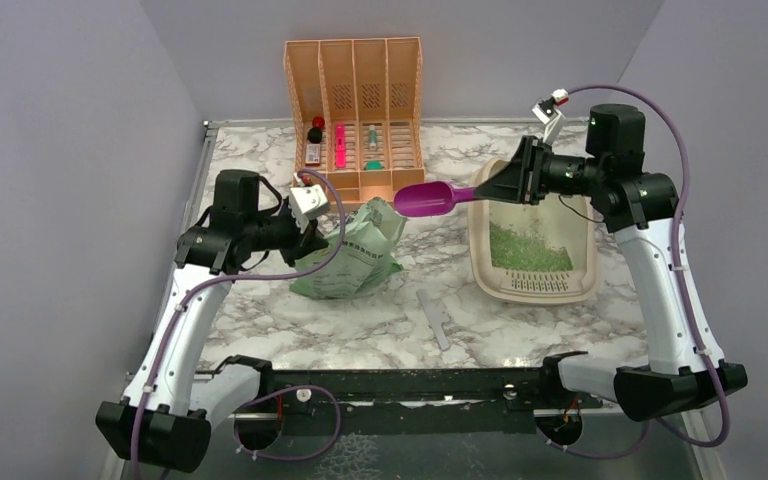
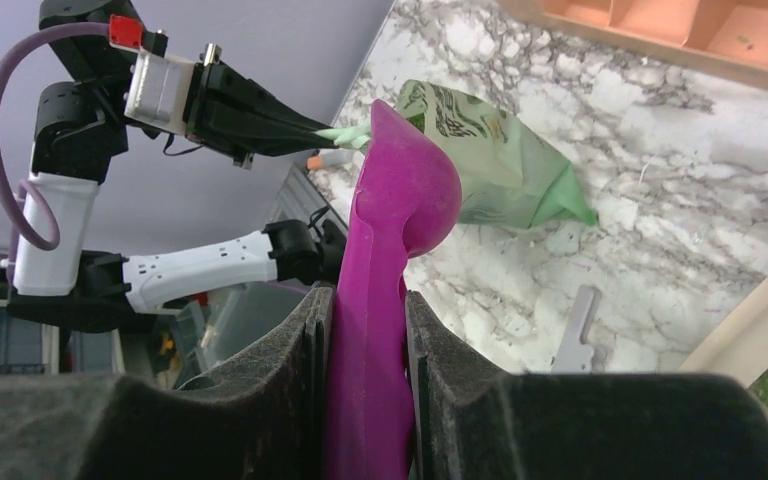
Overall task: Fill the litter box with clean litter
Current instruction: 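Scoop the cat litter from the cat litter bag.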
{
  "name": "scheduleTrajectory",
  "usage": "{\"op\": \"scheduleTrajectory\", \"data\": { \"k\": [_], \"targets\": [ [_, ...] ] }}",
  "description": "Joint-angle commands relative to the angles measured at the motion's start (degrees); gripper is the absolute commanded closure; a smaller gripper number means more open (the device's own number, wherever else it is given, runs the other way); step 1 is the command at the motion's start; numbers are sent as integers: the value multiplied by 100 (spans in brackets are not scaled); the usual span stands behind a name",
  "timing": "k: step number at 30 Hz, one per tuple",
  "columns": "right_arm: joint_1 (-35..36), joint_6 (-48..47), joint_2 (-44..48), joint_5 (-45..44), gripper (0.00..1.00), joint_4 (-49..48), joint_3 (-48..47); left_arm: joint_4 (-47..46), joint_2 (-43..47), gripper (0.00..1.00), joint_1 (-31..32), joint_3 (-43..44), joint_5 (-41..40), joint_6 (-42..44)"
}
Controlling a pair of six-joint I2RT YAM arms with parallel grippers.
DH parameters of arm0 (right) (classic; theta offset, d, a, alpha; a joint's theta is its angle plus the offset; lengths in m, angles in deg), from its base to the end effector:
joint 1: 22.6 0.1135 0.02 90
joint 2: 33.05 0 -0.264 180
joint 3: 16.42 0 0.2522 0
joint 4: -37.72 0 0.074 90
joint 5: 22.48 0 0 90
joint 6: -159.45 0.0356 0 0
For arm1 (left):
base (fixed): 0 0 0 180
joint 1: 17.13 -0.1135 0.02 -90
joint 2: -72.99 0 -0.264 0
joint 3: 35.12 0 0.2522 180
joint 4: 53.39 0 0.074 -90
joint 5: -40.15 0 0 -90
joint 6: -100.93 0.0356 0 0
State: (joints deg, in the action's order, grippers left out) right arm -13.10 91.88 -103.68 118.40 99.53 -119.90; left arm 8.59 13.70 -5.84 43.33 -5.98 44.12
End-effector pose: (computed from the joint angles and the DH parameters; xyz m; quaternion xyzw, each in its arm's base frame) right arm 0.2210 0.0650 0.4527 -0.1292 0.7975 0.4819 0.3391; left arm 0.1879 -0.0627 0.3555 0.4601 0.7303 -0.2656 0.4295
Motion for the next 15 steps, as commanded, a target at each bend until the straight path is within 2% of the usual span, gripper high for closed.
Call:
{"op": "scheduleTrajectory", "data": {
  "k": [1, 5, 10, 15],
  "targets": [
    [43, -12, 66, 207, 99, 524, -136, -477, 527, 100, 23, -84, 737, -463],
    [282, -142, -137, 44, 99, 1013, -353, -678, 830, 100, 31, -250, 907, -655],
    [1122, -142, -407, -856, 99, 1285, -555, -694, 906, 100, 37, -392, 983, -680],
    [1195, -139, -603, -1441, 100, 1358, -846, -699, 965, 100, 39, -486, 993, -655]
  ]
}}
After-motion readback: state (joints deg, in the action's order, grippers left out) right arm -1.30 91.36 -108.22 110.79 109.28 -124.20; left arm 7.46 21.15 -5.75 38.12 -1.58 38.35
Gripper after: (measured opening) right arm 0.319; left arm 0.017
